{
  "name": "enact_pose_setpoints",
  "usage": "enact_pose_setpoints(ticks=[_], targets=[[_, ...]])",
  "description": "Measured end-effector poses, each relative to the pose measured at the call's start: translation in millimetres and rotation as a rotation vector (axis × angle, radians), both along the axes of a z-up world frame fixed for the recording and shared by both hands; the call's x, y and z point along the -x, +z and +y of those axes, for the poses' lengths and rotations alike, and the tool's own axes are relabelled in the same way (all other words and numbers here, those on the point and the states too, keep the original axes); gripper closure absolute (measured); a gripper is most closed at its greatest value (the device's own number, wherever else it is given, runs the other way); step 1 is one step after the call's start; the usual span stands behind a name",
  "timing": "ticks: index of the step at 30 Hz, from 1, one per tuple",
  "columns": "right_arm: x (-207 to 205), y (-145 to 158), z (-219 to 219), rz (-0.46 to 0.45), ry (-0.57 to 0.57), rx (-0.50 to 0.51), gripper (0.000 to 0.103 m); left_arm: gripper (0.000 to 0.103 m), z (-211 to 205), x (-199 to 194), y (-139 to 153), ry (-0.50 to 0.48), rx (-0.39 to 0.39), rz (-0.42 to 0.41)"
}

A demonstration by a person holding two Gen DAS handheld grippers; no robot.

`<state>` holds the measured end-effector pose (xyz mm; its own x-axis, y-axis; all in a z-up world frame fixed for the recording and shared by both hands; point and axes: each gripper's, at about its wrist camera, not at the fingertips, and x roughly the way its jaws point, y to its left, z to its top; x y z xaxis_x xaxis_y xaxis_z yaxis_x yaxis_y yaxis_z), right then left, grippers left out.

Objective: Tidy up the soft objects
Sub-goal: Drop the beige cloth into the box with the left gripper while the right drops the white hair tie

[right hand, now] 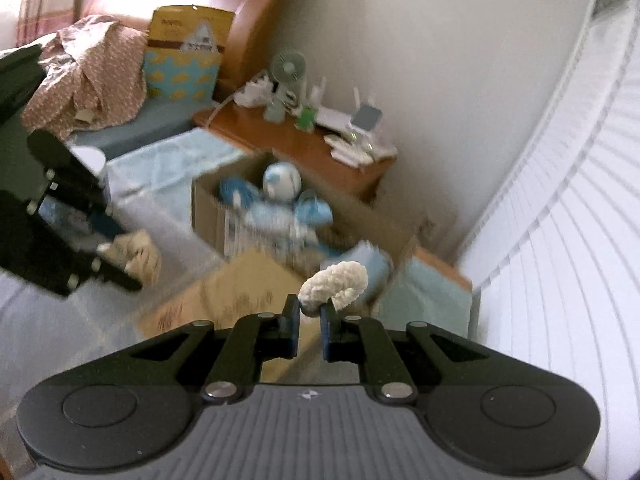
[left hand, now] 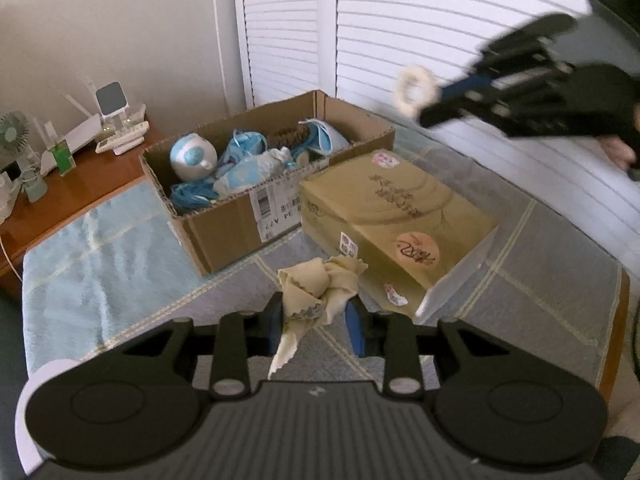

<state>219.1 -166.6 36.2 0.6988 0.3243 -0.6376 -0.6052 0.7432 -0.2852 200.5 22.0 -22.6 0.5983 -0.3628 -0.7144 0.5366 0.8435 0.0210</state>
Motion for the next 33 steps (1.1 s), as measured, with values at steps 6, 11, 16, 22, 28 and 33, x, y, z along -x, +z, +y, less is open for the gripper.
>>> enact_pose_setpoints(ticks=[6,11,16,22,28,33], targets=[[-45.7,1.4,26.3,0.016,0.010,-0.020,0.072,0.072,2.4,-3.4,7.2,0.018,0.008,-0.012],[-45.5,-11.4,30.1,0.026,-0.024,-0.028,0.036,0.072,3.3,-9.4,13.9,0.030,0.011,-0.020],[-22.3,-11.1,10.9,0.031,-0.122,-0.100,0.003,0.072,2.7,-20.1,25.8,0.039,0.028,-0.021],[0.3,-5.7,-6.6,0.041,-0.237,-0.180,0.000,0.072,-3.0,-44.9,45.7,0.065,0.050,-0.036],[19.0,-0.9,-16.4,0.029,-0.244,-0.240,0.000,0.070,-12.0,-88.9,55.9,0.121,0.061,-0.033],[24.3,1.5,-25.5,0.019,-0.273,-0.273,0.000,0.023,-13.0,-114.7,51.8,0.209,0.039,-0.041]])
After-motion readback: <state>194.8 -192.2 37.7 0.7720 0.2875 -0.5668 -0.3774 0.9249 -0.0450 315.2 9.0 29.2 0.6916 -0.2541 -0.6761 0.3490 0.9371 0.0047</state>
